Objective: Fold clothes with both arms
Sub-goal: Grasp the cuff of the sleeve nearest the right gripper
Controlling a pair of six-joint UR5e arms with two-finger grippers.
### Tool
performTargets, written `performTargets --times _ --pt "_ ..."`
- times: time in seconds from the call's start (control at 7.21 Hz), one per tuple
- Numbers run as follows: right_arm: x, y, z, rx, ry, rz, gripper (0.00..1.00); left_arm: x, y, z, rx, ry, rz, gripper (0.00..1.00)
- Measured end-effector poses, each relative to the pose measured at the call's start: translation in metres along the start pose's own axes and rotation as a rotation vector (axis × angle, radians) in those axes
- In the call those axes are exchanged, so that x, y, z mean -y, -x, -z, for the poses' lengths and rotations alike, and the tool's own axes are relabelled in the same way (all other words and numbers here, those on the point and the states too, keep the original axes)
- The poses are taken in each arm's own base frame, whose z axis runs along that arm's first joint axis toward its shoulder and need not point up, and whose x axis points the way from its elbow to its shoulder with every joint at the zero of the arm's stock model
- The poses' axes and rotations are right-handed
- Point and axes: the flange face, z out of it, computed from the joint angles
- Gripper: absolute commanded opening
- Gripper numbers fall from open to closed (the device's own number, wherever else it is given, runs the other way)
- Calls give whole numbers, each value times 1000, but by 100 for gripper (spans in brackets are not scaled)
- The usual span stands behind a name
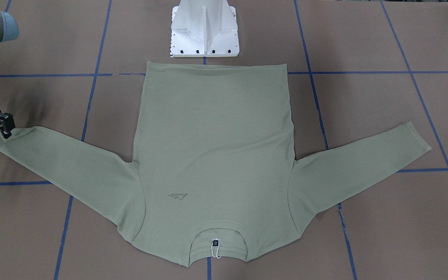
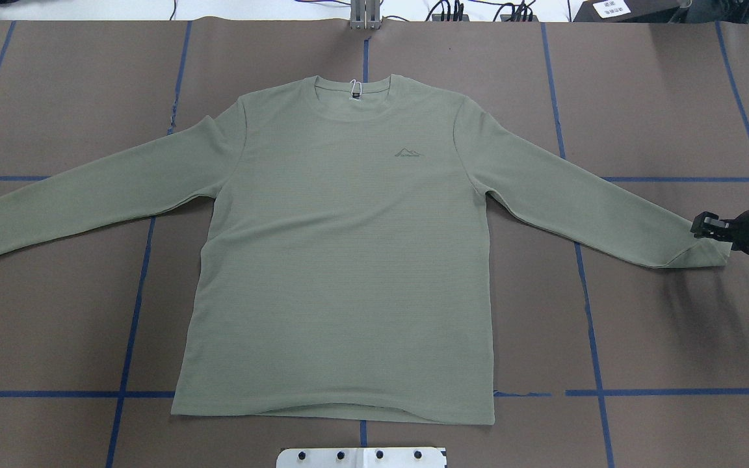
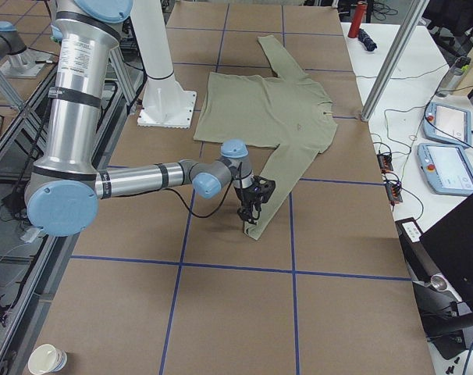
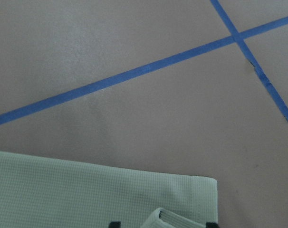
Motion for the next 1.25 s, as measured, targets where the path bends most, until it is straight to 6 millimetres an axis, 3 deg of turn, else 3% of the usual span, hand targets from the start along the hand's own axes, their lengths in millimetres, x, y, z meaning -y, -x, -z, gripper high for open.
performTargets --times 0.42,0.56,0.69,0.83,1.25 --pt "-8 -4 -23 -2 -16 13 40 -1 -3 3 -10 -3 -2 100" --pt "-9 -4 -24 -2 -18 16 26 -1 -3 3 -9 -4 -2 100" --pt "-9 -3 -24 0 -20 17 5 -1 -3 3 -9 -4 -2 100" --pt "-9 -2 -23 2 -21 18 0 -1 -3 3 -10 -4 -1 100" --pt "-9 1 -10 22 -28 31 0 0 -3 3 -10 -5 2 100"
